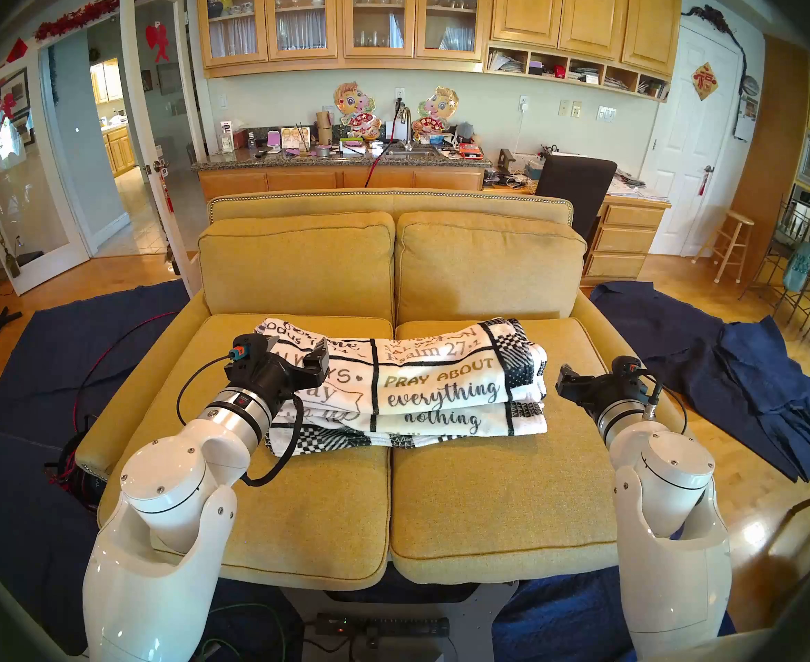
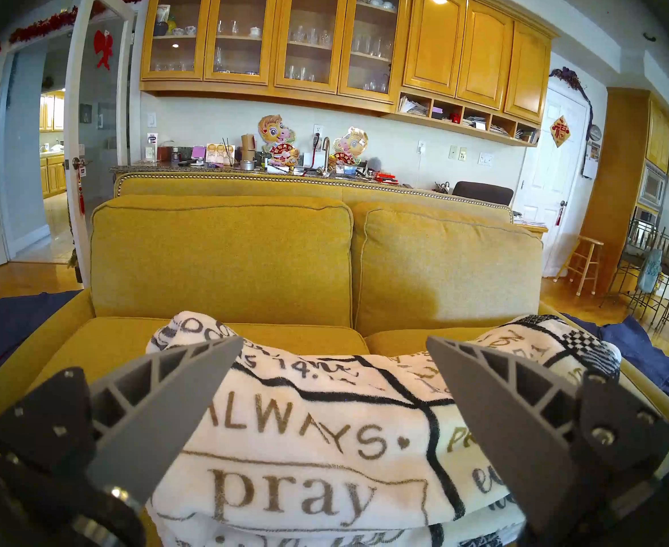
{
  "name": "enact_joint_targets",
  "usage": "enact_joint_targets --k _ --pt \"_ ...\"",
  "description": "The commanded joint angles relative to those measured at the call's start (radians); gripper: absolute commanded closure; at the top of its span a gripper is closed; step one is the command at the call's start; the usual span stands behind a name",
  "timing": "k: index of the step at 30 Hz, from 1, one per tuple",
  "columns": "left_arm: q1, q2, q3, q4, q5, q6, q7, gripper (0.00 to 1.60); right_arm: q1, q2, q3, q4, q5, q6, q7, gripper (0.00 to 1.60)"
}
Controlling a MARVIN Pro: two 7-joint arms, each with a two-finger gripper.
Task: Fold the blanket in half twice
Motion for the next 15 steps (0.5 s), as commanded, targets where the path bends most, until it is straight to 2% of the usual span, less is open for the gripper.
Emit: enact_joint_targets --k 1,15 --pt "-0.017 -0.003 -0.001 -0.027 0.0 -0.012 -0.001 0.0 0.013 -0.001 0.001 -0.028 0.0 -0.007 -0.002 0.0" --pt "-0.017 -0.004 -0.001 -0.027 0.001 -0.012 -0.002 0.0 0.014 -0.002 0.001 -0.028 -0.001 -0.007 -0.001 0.0"
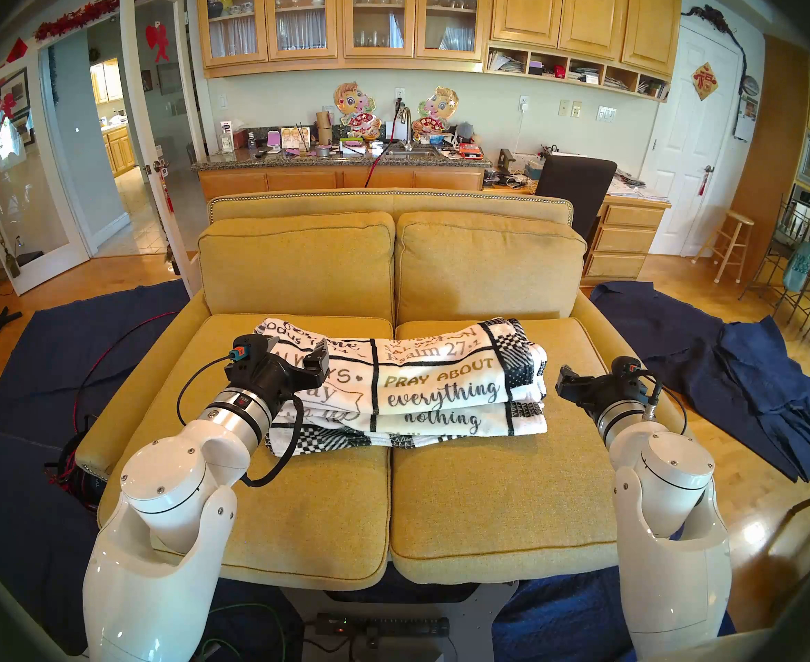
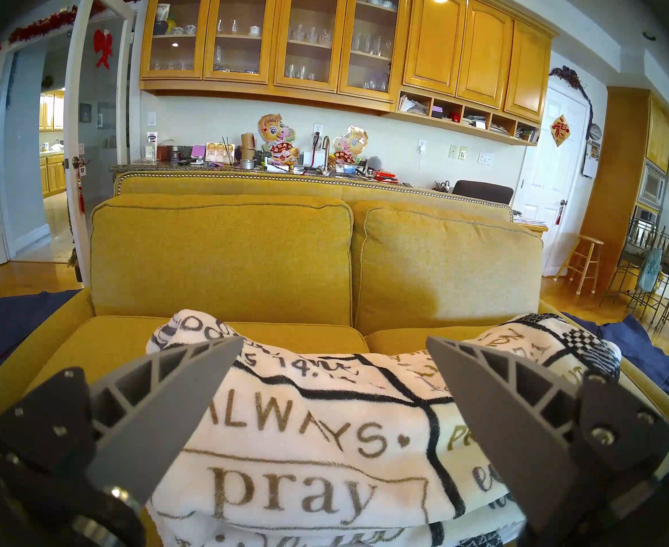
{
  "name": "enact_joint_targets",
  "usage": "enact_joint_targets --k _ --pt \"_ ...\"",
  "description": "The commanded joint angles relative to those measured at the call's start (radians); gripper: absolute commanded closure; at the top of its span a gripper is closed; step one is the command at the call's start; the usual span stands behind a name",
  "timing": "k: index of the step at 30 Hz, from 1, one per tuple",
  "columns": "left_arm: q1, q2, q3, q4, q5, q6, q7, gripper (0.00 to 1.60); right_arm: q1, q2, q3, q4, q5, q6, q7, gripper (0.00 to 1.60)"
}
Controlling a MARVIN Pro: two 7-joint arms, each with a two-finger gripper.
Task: Fold the blanket in half twice
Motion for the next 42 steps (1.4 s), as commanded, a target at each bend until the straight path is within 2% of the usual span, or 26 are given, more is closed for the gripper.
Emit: enact_joint_targets --k 1,42 --pt "-0.018 -0.003 -0.001 -0.028 0.0 -0.013 0.0 0.0 0.014 -0.002 0.001 -0.029 0.0 -0.007 -0.002 0.0" --pt "-0.018 -0.009 -0.003 -0.028 0.005 -0.011 -0.006 0.0 0.015 -0.003 0.001 -0.029 -0.002 -0.007 -0.001 0.0"
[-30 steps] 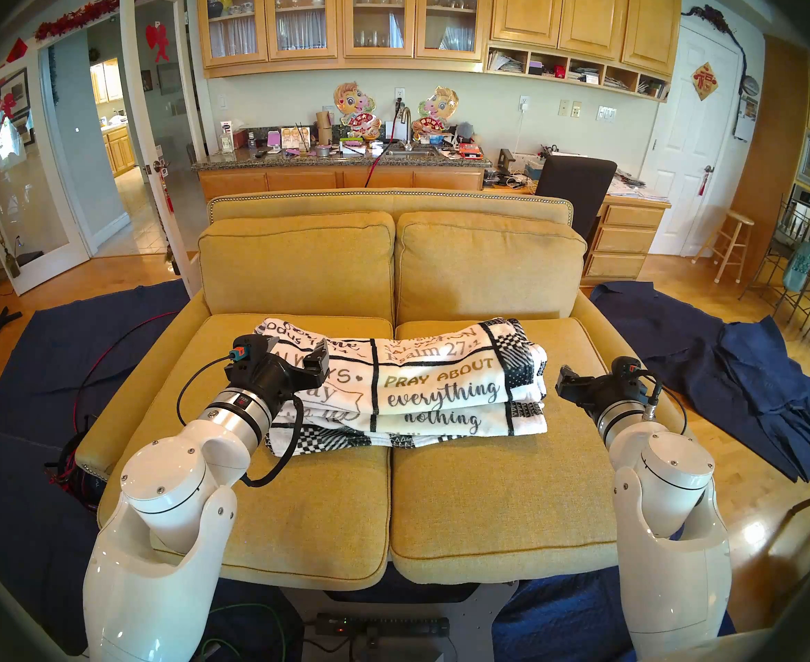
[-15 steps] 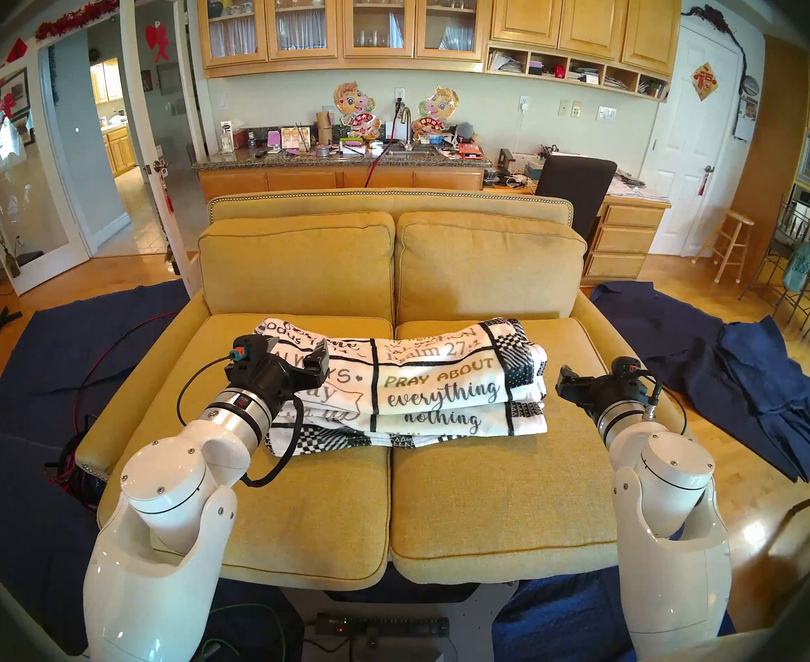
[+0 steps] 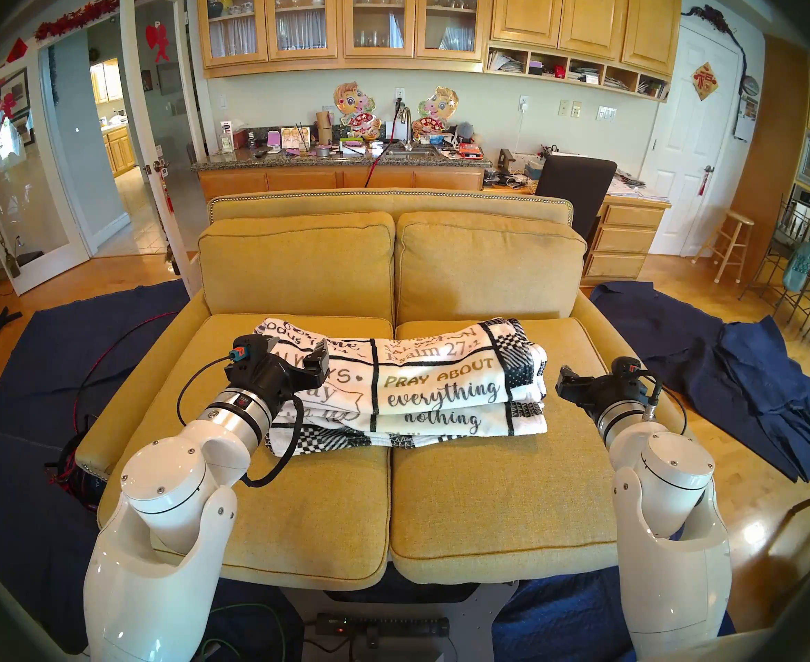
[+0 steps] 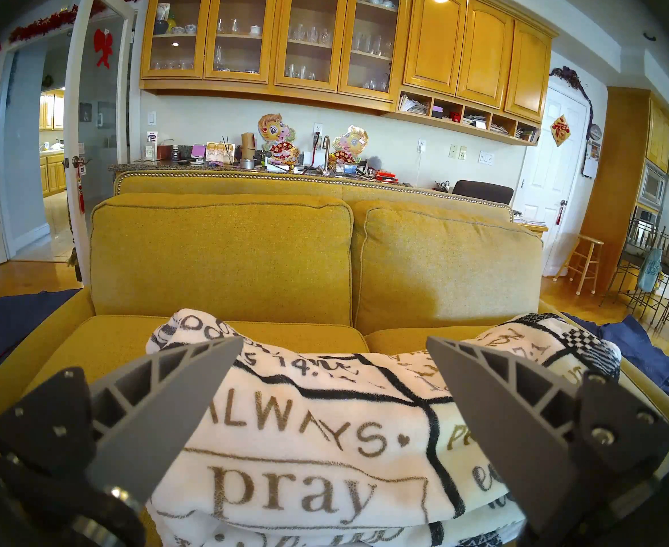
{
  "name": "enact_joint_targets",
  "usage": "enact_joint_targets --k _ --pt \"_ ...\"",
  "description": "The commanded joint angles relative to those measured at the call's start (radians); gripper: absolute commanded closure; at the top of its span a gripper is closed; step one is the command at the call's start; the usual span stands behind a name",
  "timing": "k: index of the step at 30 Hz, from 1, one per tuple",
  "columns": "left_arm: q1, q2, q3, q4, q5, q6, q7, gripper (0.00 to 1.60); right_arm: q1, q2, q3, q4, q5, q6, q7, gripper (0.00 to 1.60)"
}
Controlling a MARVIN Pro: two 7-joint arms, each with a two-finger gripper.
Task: Fold the blanket in half twice
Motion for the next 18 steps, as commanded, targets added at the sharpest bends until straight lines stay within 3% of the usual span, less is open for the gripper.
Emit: enact_joint_targets --k 1,8,18 --pt "-0.018 -0.003 -0.001 -0.028 0.001 -0.013 -0.001 0.0 0.015 -0.003 0.001 -0.029 0.001 -0.007 -0.003 0.0" --pt "-0.012 0.002 -0.006 -0.038 -0.014 0.011 -0.015 0.0 0.008 0.013 -0.001 -0.038 0.006 0.013 0.017 0.0" --pt "-0.111 0.021 -0.06 -0.032 -0.056 0.165 -0.015 0.0 0.033 0.019 0.003 -0.034 0.006 0.026 0.035 0.0"
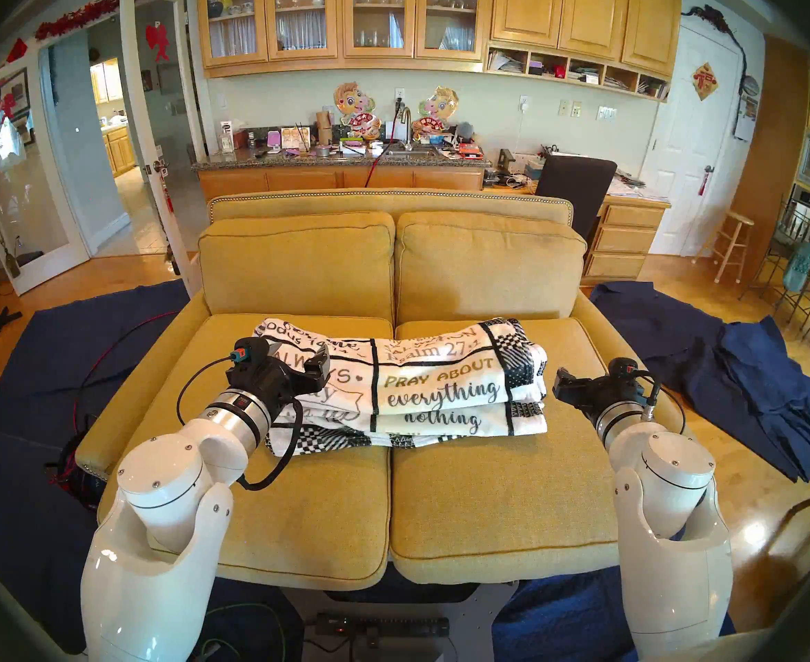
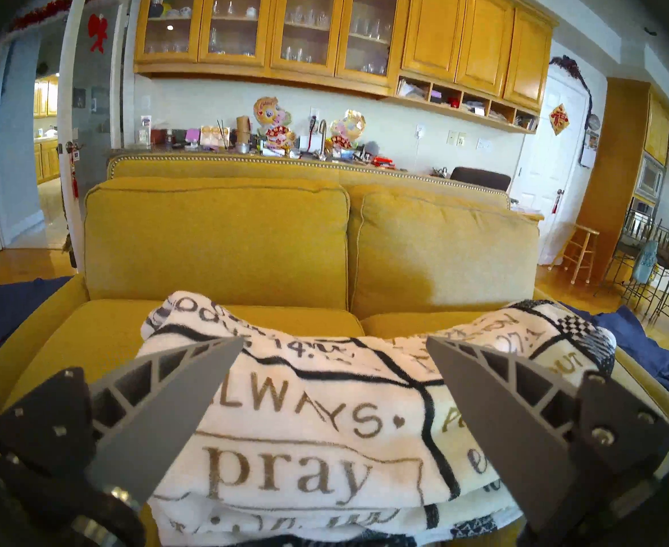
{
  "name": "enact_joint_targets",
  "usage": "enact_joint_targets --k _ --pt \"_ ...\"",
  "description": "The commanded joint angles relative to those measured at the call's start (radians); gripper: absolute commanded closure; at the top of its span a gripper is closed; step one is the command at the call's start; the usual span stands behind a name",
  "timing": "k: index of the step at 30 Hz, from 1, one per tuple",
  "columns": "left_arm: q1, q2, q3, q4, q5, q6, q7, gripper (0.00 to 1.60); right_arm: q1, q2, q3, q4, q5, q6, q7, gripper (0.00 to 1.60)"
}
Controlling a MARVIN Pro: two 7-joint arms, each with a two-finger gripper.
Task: Fold the blanket in half twice
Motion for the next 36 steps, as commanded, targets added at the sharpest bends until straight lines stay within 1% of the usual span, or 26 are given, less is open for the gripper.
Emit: enact_joint_targets --k 1,6,7,9,11,14,15,17,18,19,20,21,23,24,25,27,28,31,32,33,35,36 --pt "-0.108 0.017 -0.045 -0.021 -0.031 0.077 -0.001 0.0 0.039 0.01 0.001 -0.027 0.004 0.003 0.007 0.0" --pt "-0.149 0.029 -0.092 -0.012 -0.054 0.126 0.001 0.0 0.052 0.011 -0.007 -0.016 0.001 0.009 0.013 0.0" --pt "-0.175 0.029 -0.099 -0.002 -0.059 0.149 0.002 0.0 0.055 0.011 -0.008 -0.014 0.001 0.01 0.013 0.0" --pt "-0.168 0.038 -0.122 -0.011 -0.07 0.163 0.005 0.0 0.059 0.011 -0.01 -0.007 0.0 0.012 0.015 0.0" --pt "-0.198 0.04 -0.142 -0.007 -0.078 0.204 0.015 0.0 0.063 0.011 -0.011 -0.001 0.0 0.015 0.016 0.0" --pt "-0.215 0.048 -0.175 -0.007 -0.097 0.235 0.019 0.0 0.07 0.011 -0.012 0.008 0.0 0.018 0.016 0.0" --pt "-0.226 0.053 -0.183 -0.005 -0.101 0.256 0.024 0.0 0.072 0.011 -0.013 0.011 0.001 0.02 0.016 0.0" --pt "-0.26 0.055 -0.199 0.008 -0.111 0.294 0.029 0.0 0.077 0.01 -0.013 0.016 0.001 0.022 0.016 0.0" --pt "-0.256 0.067 -0.209 0.005 -0.119 0.314 0.033 0.0 0.08 0.01 -0.013 0.019 0.001 0.023 0.016 0.0" --pt "-0.248 0.074 -0.217 0.002 -0.128 0.316 0.034 0.0 0.083 0.01 -0.013 0.021 0.001 0.024 0.017 0.0" --pt "-0.262 0.079 -0.223 0.01 -0.132 0.339 0.037 0.0 0.085 0.01 -0.013 0.023 0.002 0.026 0.017 0.0" --pt "-0.298 0.075 -0.225 0.029 -0.136 0.373 0.04 0.0 0.088 0.01 -0.014 0.025 0.002 0.028 0.017 0.0" --pt "-0.288 0.097 -0.24 0.032 -0.159 0.394 0.04 0.0 0.092 0.01 -0.014 0.028 0.002 0.031 0.017 0.0" --pt "-0.318 0.097 -0.243 0.05 -0.165 0.424 0.039 0.0 0.094 0.009 -0.014 0.031 0.002 0.032 0.017 0.0" --pt "-0.302 0.115 -0.254 0.05 -0.184 0.43 0.036 0.0 0.096 0.009 -0.014 0.033 0.003 0.033 0.017 0.0" --pt "-0.333 0.124 -0.261 0.079 -0.202 0.463 0.032 0.0 0.099 0.007 -0.013 0.037 0.004 0.036 0.016 0.0" --pt "-0.324 0.138 -0.265 0.085 -0.214 0.463 0.029 0.0 0.1 0.007 -0.013 0.039 0.004 0.037 0.015 0.0" --pt "-0.367 0.158 -0.263 0.143 -0.244 0.463 0.025 0.0 0.103 0.005 -0.012 0.042 0.006 0.041 0.012 0.0" --pt "-0.354 0.17 -0.264 0.148 -0.254 0.463 0.023 0.0 0.103 0.005 -0.012 0.042 0.006 0.042 0.012 0.0" --pt "-0.378 0.175 -0.259 0.174 -0.264 0.463 0.019 0.0 0.104 0.004 -0.012 0.043 0.006 0.044 0.011 0.0" --pt "-0.384 0.189 -0.256 0.202 -0.279 0.463 0.017 0.0 0.105 0.003 -0.012 0.045 0.007 0.046 0.008 0.0" --pt "-0.403 0.194 -0.25 0.225 -0.289 0.463 0.016 0.0 0.106 0.003 -0.012 0.046 0.008 0.048 0.007 0.0"
